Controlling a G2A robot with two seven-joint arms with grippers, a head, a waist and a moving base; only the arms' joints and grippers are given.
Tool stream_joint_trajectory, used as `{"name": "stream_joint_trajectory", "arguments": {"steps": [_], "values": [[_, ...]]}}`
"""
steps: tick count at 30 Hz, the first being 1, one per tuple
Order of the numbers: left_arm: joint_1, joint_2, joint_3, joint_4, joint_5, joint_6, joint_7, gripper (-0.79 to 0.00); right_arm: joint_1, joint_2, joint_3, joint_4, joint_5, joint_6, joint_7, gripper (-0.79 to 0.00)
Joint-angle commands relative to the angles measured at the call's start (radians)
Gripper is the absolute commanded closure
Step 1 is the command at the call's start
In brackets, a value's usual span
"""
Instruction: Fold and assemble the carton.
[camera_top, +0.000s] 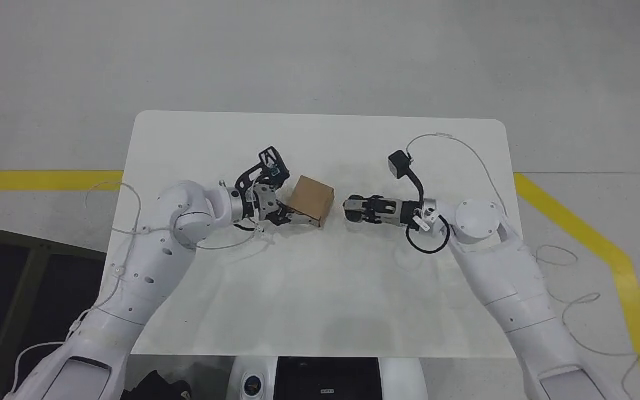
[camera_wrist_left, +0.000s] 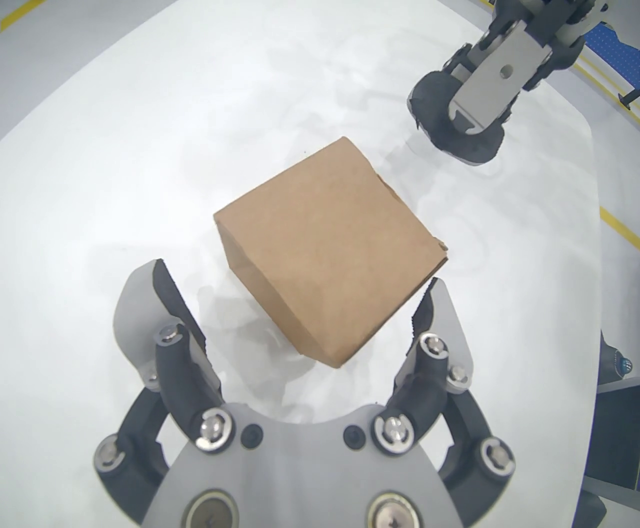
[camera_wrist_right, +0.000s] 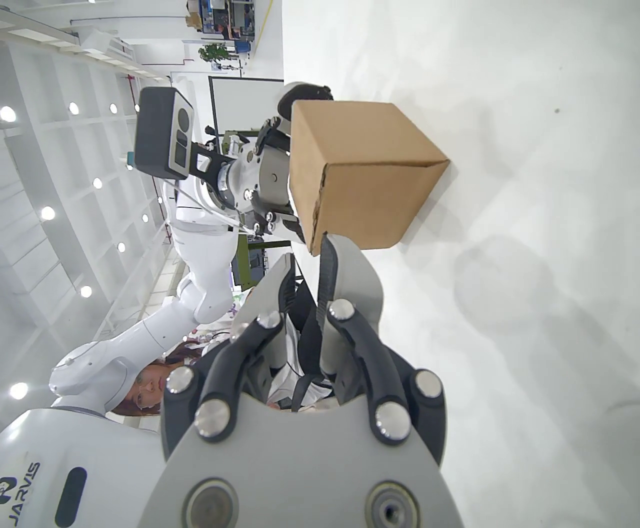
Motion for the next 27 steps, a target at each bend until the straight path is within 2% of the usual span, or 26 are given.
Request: {"name": "stream_joint_trajectory", "arguments": {"steps": [1,3,8,10,11,18,27], "values": [[0.011,0.008,-0.03,-0.019,-0.022,-0.001,-0.012,-0.785,-0.008,0.005,0.014,-0.014,-0.005,-0.03,0.0,-0.172],[0.023,0.016,-0.063,-0.036,-0.052,0.0,-0.028,-0.785,-0.014,0.009,0.031,-0.023,-0.012,-0.067,-0.003,-0.265],[0.048,0.038,-0.16,-0.091,-0.123,0.028,-0.08,-0.785,-0.032,0.02,0.078,-0.04,-0.028,-0.176,-0.038,-0.376],[0.062,0.045,-0.19,-0.111,-0.111,0.052,-0.077,-0.785,-0.04,0.025,0.104,-0.045,-0.041,-0.227,-0.07,-0.739],[0.065,0.047,-0.203,-0.114,-0.112,0.07,-0.077,-0.785,-0.044,0.028,0.118,-0.046,-0.052,-0.251,-0.088,-0.785],[0.037,0.052,-0.265,-0.092,-0.147,0.225,-0.08,-0.785,-0.085,0.053,0.234,-0.113,-0.194,-0.362,-0.213,-0.785],[-0.015,0.062,-0.337,-0.029,-0.178,0.319,-0.103,-0.785,-0.168,0.083,0.375,-0.248,-0.393,-0.31,-0.344,-0.785]]}}
